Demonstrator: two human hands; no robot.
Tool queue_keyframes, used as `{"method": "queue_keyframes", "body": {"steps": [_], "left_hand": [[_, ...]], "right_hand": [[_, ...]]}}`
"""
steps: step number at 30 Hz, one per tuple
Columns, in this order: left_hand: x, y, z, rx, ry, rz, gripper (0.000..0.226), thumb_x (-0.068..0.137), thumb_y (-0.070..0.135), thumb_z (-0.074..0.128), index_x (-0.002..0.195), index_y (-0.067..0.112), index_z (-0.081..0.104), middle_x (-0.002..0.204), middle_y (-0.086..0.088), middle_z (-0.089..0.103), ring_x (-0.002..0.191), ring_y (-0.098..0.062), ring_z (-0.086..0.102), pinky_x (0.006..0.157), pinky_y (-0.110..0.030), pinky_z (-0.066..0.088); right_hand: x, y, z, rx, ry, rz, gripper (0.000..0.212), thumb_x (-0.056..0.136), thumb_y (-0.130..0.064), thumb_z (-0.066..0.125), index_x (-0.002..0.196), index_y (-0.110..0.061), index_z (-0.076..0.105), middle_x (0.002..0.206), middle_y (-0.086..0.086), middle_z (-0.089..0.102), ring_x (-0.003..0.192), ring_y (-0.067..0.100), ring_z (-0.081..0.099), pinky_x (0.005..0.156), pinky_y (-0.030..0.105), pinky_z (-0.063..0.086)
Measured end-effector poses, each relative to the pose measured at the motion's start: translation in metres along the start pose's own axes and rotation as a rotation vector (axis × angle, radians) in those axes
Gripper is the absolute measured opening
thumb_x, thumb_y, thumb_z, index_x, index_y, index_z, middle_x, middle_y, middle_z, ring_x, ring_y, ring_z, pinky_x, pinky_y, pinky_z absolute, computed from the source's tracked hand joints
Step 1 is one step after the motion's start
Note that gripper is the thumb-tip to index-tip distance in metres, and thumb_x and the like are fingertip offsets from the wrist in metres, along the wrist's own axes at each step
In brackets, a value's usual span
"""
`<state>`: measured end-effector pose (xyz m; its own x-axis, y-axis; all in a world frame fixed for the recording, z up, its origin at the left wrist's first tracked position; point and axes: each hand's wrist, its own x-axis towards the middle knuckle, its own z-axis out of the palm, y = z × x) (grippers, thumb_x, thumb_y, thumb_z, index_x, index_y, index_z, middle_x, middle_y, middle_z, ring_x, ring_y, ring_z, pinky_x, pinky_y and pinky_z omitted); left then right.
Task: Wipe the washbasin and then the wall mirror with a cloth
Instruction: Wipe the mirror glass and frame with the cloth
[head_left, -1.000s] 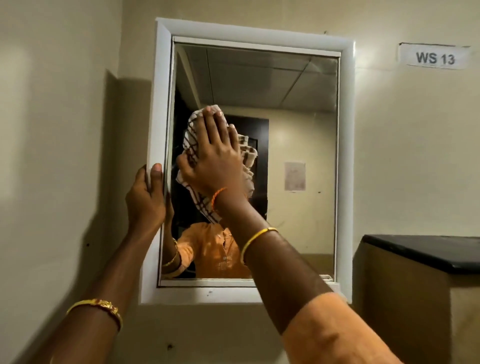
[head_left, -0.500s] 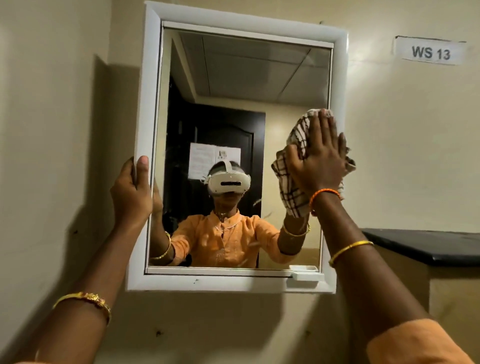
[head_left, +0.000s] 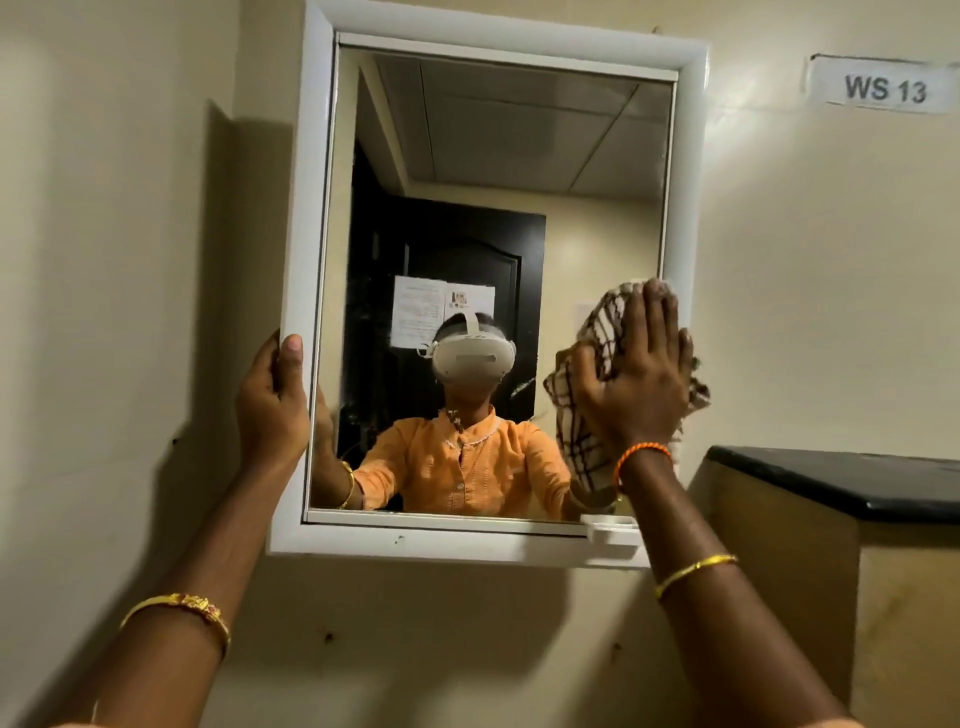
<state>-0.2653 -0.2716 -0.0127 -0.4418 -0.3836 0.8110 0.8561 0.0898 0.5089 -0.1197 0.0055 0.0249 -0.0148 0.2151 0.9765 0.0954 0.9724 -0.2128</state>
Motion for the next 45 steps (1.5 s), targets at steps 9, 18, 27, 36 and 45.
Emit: {"method": "queue_keyframes", "body": {"steps": [9, 18, 27, 36, 45], "left_hand": [[-0.003, 0.005, -0.003, -0.005, -0.005, -0.014, 0.042, 0.099, 0.029, 0.043, 0.101, -0.009, 0.059, 0.099, -0.035, 0.061, 0.089, -0.034, 0.057, 0.072, -0.020, 0.044], [-0.011, 0.009, -0.001, -0.050, 0.046, -0.050, 0.036, 0.098, 0.025, 0.044, 0.111, -0.004, 0.063, 0.104, -0.016, 0.067, 0.097, -0.018, 0.060, 0.072, 0.003, 0.039], [-0.011, 0.008, -0.012, -0.092, -0.086, -0.102, 0.048, 0.095, 0.039, 0.044, 0.116, 0.000, 0.061, 0.110, -0.020, 0.067, 0.109, -0.030, 0.061, 0.090, -0.029, 0.049], [-0.001, 0.014, -0.028, -0.220, -0.290, -0.204, 0.041, 0.097, 0.027, 0.044, 0.132, 0.008, 0.051, 0.123, 0.005, 0.055, 0.117, -0.007, 0.049, 0.079, 0.009, 0.036], [0.007, 0.009, -0.032, -0.322, -0.334, -0.213, 0.036, 0.099, 0.016, 0.042, 0.131, 0.006, 0.052, 0.119, 0.004, 0.057, 0.111, -0.007, 0.051, 0.080, 0.002, 0.040]], "right_hand": [[-0.046, -0.005, 0.006, 0.072, 0.068, 0.002, 0.074, 0.082, -0.044, 0.042, 0.147, -0.011, 0.030, 0.155, 0.007, 0.026, 0.145, 0.021, 0.020, 0.119, 0.037, 0.013], [-0.036, -0.057, 0.021, 0.103, 0.078, 0.098, 0.078, 0.079, -0.047, 0.041, 0.148, -0.013, 0.026, 0.157, 0.006, 0.021, 0.146, 0.021, 0.015, 0.119, 0.036, 0.010], [-0.026, -0.129, 0.046, 0.114, -0.022, -0.238, 0.074, 0.081, -0.048, 0.047, 0.145, -0.012, 0.035, 0.153, 0.008, 0.031, 0.144, 0.023, 0.024, 0.118, 0.041, 0.020], [-0.022, -0.129, 0.040, 0.104, 0.117, 0.170, 0.076, 0.080, -0.047, 0.038, 0.147, -0.013, 0.030, 0.156, 0.008, 0.025, 0.145, 0.022, 0.019, 0.118, 0.042, 0.018], [0.005, -0.234, 0.072, 0.115, -0.062, -0.272, 0.076, 0.080, -0.049, 0.042, 0.146, -0.013, 0.034, 0.154, 0.007, 0.029, 0.145, 0.023, 0.021, 0.119, 0.039, 0.013]]}}
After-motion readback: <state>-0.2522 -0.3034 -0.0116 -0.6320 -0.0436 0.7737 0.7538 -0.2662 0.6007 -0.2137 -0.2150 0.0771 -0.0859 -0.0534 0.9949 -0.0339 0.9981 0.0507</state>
